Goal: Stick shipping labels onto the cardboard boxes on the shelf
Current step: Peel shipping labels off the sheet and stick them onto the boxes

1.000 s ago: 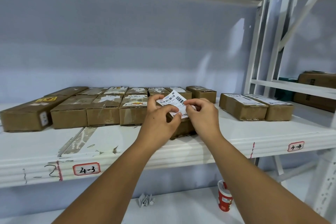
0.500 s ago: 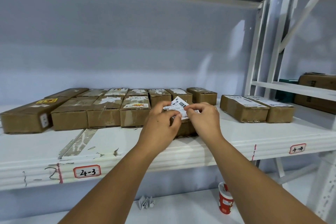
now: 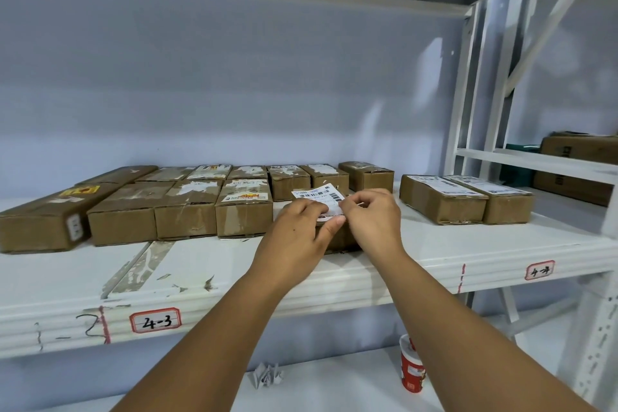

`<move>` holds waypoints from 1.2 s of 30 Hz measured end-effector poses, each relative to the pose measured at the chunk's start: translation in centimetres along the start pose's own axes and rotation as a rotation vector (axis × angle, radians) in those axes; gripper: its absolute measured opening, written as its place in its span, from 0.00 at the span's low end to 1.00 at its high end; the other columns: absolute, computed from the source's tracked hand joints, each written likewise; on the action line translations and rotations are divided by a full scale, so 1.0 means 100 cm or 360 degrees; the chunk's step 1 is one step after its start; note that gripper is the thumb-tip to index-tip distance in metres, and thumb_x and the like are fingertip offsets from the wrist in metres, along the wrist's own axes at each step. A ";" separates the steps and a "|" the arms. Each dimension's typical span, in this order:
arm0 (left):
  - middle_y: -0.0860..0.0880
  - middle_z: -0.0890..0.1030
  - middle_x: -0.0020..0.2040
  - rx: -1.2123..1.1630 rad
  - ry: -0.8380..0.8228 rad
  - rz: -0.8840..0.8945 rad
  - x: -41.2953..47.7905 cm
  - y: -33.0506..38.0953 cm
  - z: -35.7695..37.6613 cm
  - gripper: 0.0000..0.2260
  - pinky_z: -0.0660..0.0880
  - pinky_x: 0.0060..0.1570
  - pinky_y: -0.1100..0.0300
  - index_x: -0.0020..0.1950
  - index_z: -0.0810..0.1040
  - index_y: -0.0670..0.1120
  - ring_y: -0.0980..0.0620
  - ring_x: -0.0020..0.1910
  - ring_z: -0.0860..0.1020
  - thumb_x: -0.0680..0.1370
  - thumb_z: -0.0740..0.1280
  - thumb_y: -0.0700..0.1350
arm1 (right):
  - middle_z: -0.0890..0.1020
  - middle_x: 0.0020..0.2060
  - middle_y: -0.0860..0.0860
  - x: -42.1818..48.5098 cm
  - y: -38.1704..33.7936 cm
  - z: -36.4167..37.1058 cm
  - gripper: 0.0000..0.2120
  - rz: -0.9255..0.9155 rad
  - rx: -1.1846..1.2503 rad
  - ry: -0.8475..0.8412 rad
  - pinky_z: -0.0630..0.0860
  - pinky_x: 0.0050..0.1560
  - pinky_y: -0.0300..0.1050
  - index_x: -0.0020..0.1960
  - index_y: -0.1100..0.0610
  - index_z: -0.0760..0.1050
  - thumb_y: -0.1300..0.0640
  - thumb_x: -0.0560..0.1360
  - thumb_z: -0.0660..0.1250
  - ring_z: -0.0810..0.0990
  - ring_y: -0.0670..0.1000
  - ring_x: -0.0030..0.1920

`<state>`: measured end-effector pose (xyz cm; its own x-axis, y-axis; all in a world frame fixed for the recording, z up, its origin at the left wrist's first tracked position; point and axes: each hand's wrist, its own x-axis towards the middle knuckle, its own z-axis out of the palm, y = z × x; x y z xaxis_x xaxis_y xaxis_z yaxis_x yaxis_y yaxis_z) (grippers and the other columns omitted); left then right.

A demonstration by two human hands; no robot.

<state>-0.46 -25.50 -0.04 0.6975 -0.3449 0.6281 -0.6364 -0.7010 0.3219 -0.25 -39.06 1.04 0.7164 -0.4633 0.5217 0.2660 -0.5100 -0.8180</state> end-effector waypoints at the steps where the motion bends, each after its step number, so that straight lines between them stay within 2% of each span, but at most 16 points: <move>1: 0.49 0.74 0.63 -0.0026 0.0003 -0.0032 0.000 0.001 -0.001 0.22 0.63 0.60 0.62 0.64 0.74 0.46 0.52 0.64 0.69 0.79 0.55 0.58 | 0.76 0.47 0.49 0.000 -0.001 0.000 0.06 0.0041 0.0043 -0.0038 0.65 0.46 0.36 0.38 0.56 0.81 0.60 0.71 0.67 0.74 0.46 0.47; 5: 0.48 0.77 0.59 -0.0177 0.0102 -0.0151 0.002 0.002 -0.003 0.17 0.63 0.55 0.65 0.61 0.77 0.44 0.50 0.60 0.72 0.81 0.56 0.52 | 0.80 0.35 0.46 0.000 -0.002 -0.004 0.10 0.0133 0.0307 -0.0144 0.68 0.39 0.39 0.33 0.53 0.79 0.61 0.72 0.66 0.76 0.46 0.40; 7: 0.46 0.78 0.57 -0.0234 0.0194 -0.0195 0.003 0.002 -0.003 0.13 0.62 0.52 0.68 0.57 0.79 0.42 0.51 0.57 0.73 0.81 0.58 0.45 | 0.81 0.38 0.46 -0.001 -0.003 -0.004 0.10 0.0120 0.0422 -0.0215 0.70 0.41 0.39 0.38 0.53 0.81 0.64 0.73 0.64 0.76 0.46 0.40; 10: 0.47 0.79 0.59 -0.0263 0.0211 -0.0183 0.004 0.003 -0.006 0.13 0.60 0.52 0.72 0.57 0.80 0.41 0.52 0.60 0.73 0.79 0.58 0.40 | 0.82 0.41 0.49 0.001 -0.005 -0.005 0.13 0.0115 0.0576 -0.0373 0.72 0.45 0.37 0.41 0.55 0.81 0.69 0.72 0.62 0.77 0.47 0.43; 15: 0.50 0.78 0.63 -0.0237 0.0095 -0.0110 0.004 0.005 -0.009 0.16 0.58 0.59 0.72 0.61 0.79 0.44 0.55 0.65 0.69 0.80 0.55 0.40 | 0.83 0.44 0.52 0.010 -0.002 -0.010 0.18 0.0158 0.0637 -0.0655 0.73 0.39 0.28 0.48 0.58 0.81 0.72 0.70 0.56 0.79 0.45 0.46; 17: 0.50 0.78 0.62 -0.0231 0.0101 -0.0121 0.004 0.004 -0.008 0.15 0.58 0.59 0.72 0.61 0.79 0.44 0.55 0.65 0.69 0.80 0.55 0.40 | 0.83 0.46 0.51 0.017 0.000 -0.011 0.19 0.0167 0.0605 -0.0753 0.73 0.42 0.27 0.50 0.59 0.81 0.72 0.70 0.56 0.79 0.44 0.47; 20: 0.50 0.79 0.61 -0.0234 0.0119 -0.0112 0.004 0.003 -0.007 0.15 0.57 0.56 0.75 0.60 0.79 0.43 0.55 0.64 0.70 0.80 0.55 0.40 | 0.81 0.53 0.48 0.030 0.005 -0.008 0.16 0.0213 0.0506 -0.0860 0.71 0.59 0.36 0.47 0.57 0.82 0.70 0.72 0.59 0.77 0.46 0.55; 23: 0.49 0.79 0.60 -0.0258 0.0130 -0.0091 0.005 0.002 -0.006 0.15 0.56 0.53 0.77 0.59 0.79 0.43 0.55 0.62 0.71 0.80 0.56 0.40 | 0.79 0.60 0.48 0.039 0.007 -0.001 0.13 0.0163 0.0304 -0.0865 0.69 0.65 0.41 0.48 0.55 0.83 0.66 0.74 0.61 0.76 0.47 0.59; 28: 0.49 0.79 0.58 -0.0361 0.0108 -0.0186 0.008 0.000 -0.006 0.13 0.63 0.57 0.68 0.57 0.80 0.43 0.53 0.60 0.72 0.79 0.58 0.40 | 0.68 0.70 0.47 0.042 0.013 0.003 0.16 0.0114 0.0296 -0.0964 0.63 0.67 0.39 0.61 0.56 0.78 0.64 0.76 0.60 0.69 0.46 0.67; 31: 0.48 0.79 0.57 -0.0316 0.0109 -0.0199 0.008 0.002 -0.006 0.12 0.62 0.60 0.63 0.55 0.80 0.44 0.51 0.60 0.71 0.79 0.57 0.41 | 0.66 0.68 0.45 0.040 0.012 0.000 0.18 0.0144 0.0317 -0.1027 0.59 0.64 0.36 0.67 0.54 0.73 0.62 0.77 0.62 0.66 0.44 0.67; 33: 0.47 0.78 0.56 -0.0227 0.0096 -0.0148 0.007 0.006 -0.007 0.13 0.59 0.59 0.64 0.56 0.79 0.42 0.52 0.58 0.70 0.80 0.56 0.40 | 0.67 0.64 0.42 0.041 0.012 -0.004 0.18 0.0204 0.0327 -0.1140 0.61 0.63 0.36 0.66 0.51 0.73 0.58 0.76 0.64 0.68 0.43 0.63; 36: 0.45 0.78 0.56 -0.0151 0.0071 -0.0108 0.005 0.010 -0.009 0.14 0.59 0.59 0.63 0.57 0.78 0.41 0.51 0.57 0.69 0.80 0.54 0.40 | 0.73 0.66 0.46 0.045 0.014 -0.011 0.21 0.0293 0.0239 -0.1295 0.63 0.71 0.47 0.58 0.39 0.74 0.47 0.66 0.73 0.72 0.48 0.65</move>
<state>-1.03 -25.82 1.26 0.7260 -0.2688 0.6329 -0.6180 -0.6587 0.4292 2.67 -42.61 2.53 0.9823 0.1657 0.0874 0.1414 -0.3494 -0.9262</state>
